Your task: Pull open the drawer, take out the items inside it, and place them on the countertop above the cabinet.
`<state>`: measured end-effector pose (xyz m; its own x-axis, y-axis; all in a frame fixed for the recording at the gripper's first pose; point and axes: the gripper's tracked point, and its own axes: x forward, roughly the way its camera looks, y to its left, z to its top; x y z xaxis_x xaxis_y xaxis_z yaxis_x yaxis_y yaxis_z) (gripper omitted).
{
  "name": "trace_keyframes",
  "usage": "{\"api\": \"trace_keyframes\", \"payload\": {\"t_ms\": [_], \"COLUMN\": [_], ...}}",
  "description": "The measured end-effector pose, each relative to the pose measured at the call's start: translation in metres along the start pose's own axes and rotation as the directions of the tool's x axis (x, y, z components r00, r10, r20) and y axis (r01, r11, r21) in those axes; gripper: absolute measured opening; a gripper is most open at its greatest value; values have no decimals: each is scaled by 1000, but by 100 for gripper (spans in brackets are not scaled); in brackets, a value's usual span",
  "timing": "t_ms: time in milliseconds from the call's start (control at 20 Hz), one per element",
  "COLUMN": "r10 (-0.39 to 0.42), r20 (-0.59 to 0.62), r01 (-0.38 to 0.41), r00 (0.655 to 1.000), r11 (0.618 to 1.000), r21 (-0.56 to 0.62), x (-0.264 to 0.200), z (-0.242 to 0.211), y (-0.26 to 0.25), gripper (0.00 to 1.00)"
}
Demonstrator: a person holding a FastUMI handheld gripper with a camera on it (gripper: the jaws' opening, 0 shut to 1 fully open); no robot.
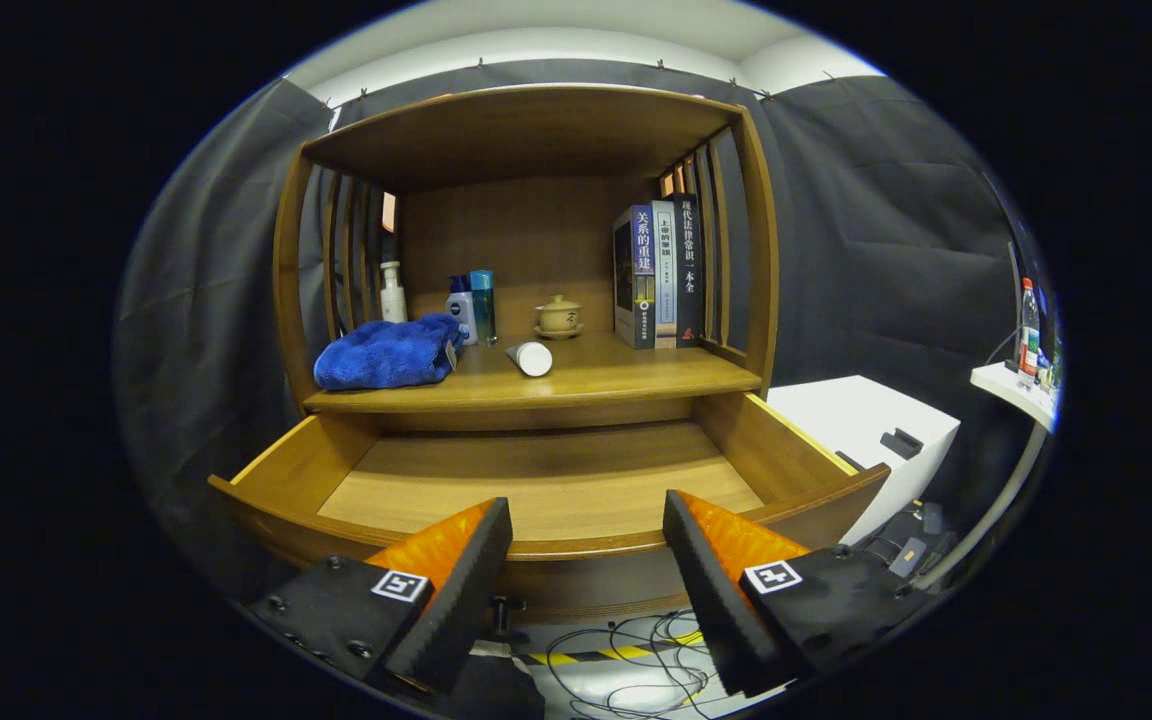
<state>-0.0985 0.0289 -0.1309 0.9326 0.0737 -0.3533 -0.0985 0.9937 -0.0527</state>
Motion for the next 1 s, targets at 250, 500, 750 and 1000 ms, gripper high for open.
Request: {"api": "trace_keyframes", "payload": {"t_ms": [250, 500, 750, 1000], "r10": [-2, 1, 19, 31], "r20": [12, 9, -27, -24], "r01": [2, -1, -16, -29], "r00": [1000, 1000, 999, 999], "r11": [999, 999, 996, 997], "r21": [37, 48, 84, 69], "x": [-8, -14, -20, -18], "z": [-1, -4, -23, -23], "y": [0, 2, 9, 12], "gripper": [99, 99, 99, 99]}}
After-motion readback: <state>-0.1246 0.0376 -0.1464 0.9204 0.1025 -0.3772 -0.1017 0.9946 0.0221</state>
